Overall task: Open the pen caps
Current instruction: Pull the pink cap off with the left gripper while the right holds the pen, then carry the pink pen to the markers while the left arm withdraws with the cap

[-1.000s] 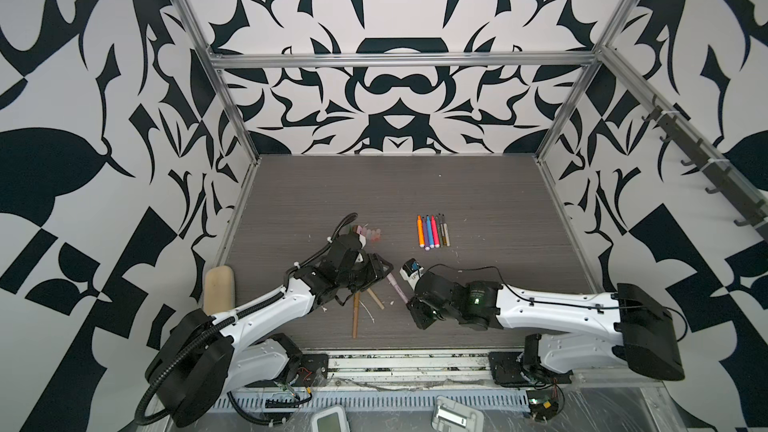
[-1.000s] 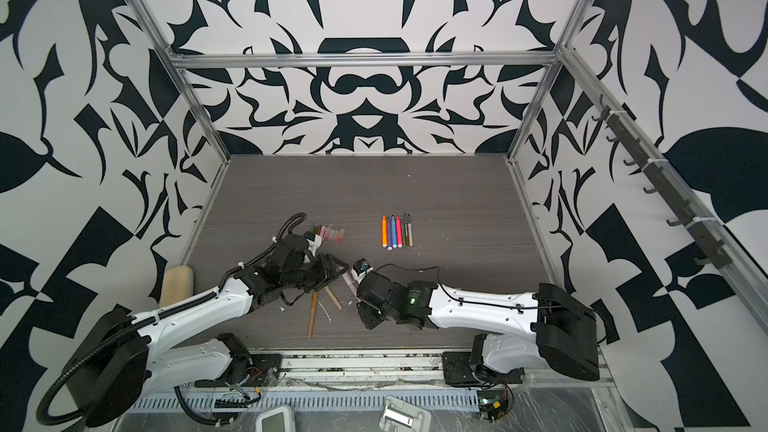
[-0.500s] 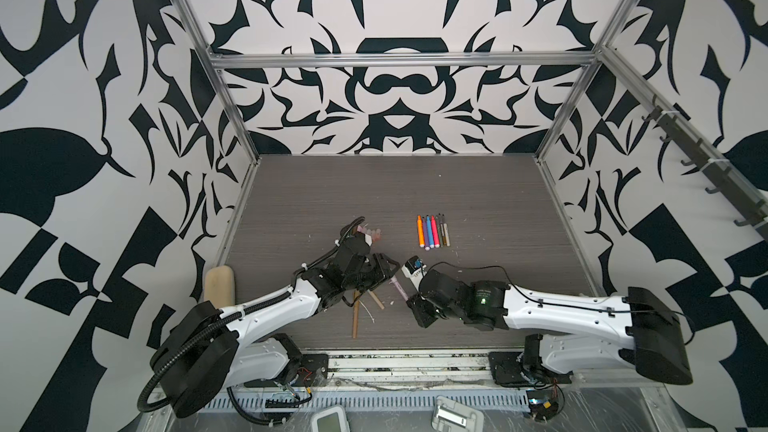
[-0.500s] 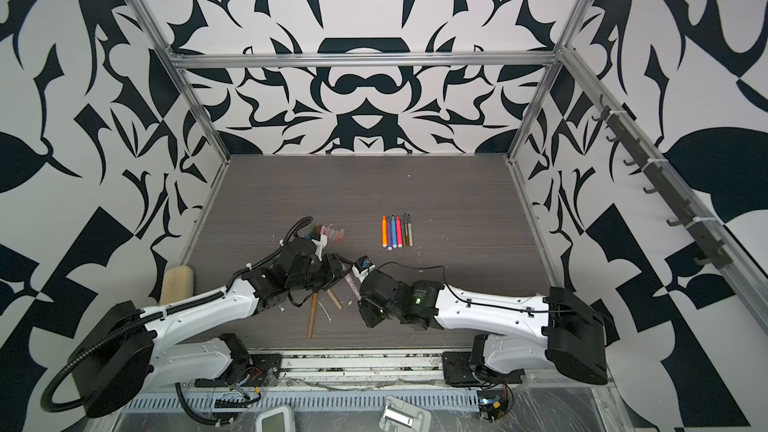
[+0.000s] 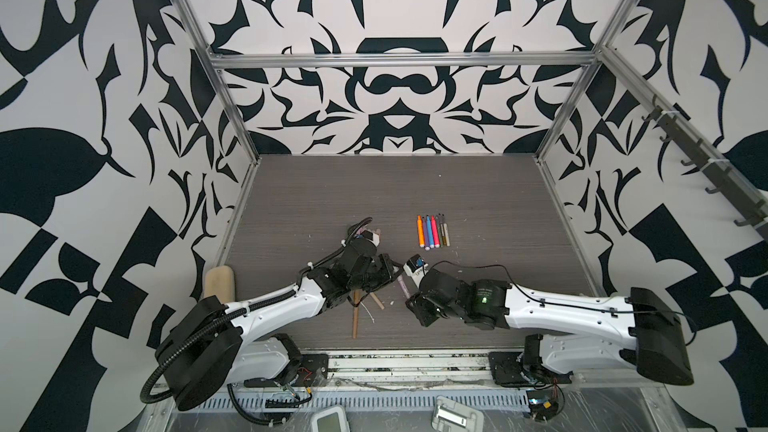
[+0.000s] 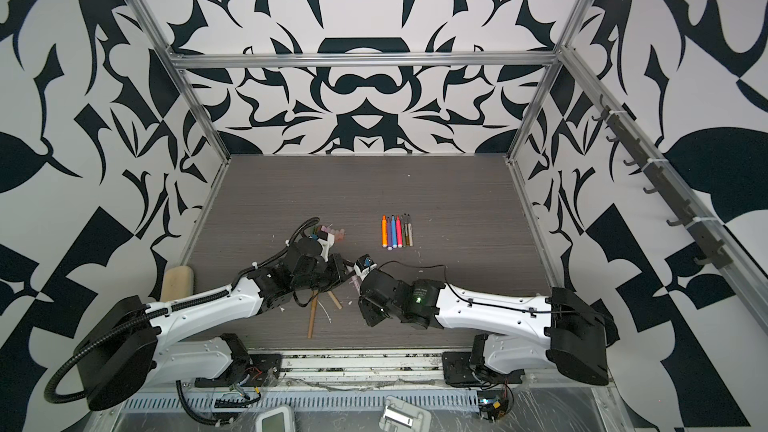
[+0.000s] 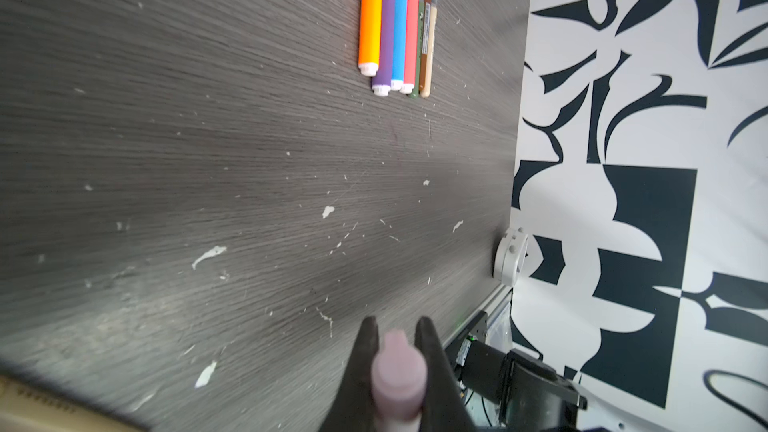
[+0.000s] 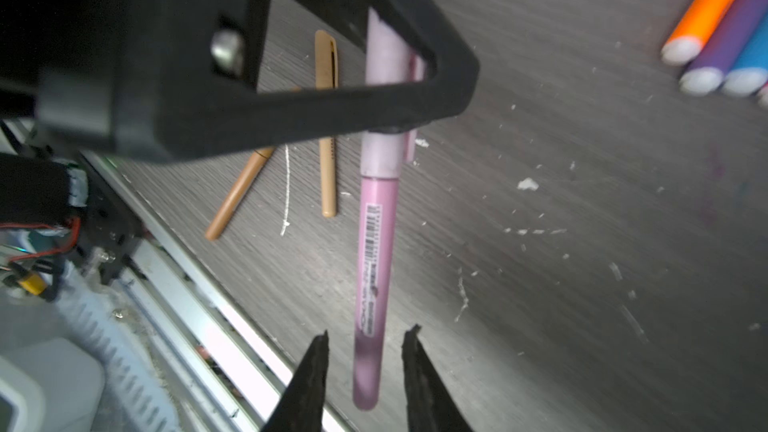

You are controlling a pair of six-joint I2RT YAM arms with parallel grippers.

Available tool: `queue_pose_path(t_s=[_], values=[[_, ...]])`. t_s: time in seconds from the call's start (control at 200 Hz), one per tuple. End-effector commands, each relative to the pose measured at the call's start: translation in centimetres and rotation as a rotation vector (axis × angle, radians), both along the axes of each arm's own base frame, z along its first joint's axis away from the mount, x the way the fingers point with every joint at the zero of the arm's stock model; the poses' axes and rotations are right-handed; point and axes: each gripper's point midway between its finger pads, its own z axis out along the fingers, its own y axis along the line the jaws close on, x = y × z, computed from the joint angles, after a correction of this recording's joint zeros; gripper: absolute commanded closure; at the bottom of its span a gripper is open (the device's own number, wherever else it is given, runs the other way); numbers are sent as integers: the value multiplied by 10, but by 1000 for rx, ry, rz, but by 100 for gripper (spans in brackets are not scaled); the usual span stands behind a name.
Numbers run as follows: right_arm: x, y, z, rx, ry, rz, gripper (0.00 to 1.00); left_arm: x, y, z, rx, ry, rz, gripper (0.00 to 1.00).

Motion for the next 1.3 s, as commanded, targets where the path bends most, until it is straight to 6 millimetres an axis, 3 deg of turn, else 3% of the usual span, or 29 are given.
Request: queue_pose_path(t_s=[0.0,0.43,0.53,0.615,0.755,0.86,0.985,1.05,1.17,1.295], values=[[6,15,29,83,-33,3,63,1,-4,10,-8,-31,-6,100],[27,22,17,87,74,-21,69,-5,1,20,-27,-62,-7,100],[27,24,15,89,86,-20,77,-7,6,21,-22,-73,3,100],[26,24,12,88,97,-19,100,-8,9,23,-18,-75,8,100],[22,20,4,80,116,-24,100,-5,18,27,18,-108,22,100],[13,17,-11,67,143,-21,100,23,41,48,103,-192,24,100],[1,7,-26,25,158,-20,100,88,117,87,219,-222,141,100],[-2,2,-26,40,158,-30,100,108,147,102,188,-209,212,100],[1,-12,-16,59,118,-69,100,107,152,122,133,-218,199,100],[13,-29,-10,52,93,-103,100,84,150,132,97,-220,174,100]])
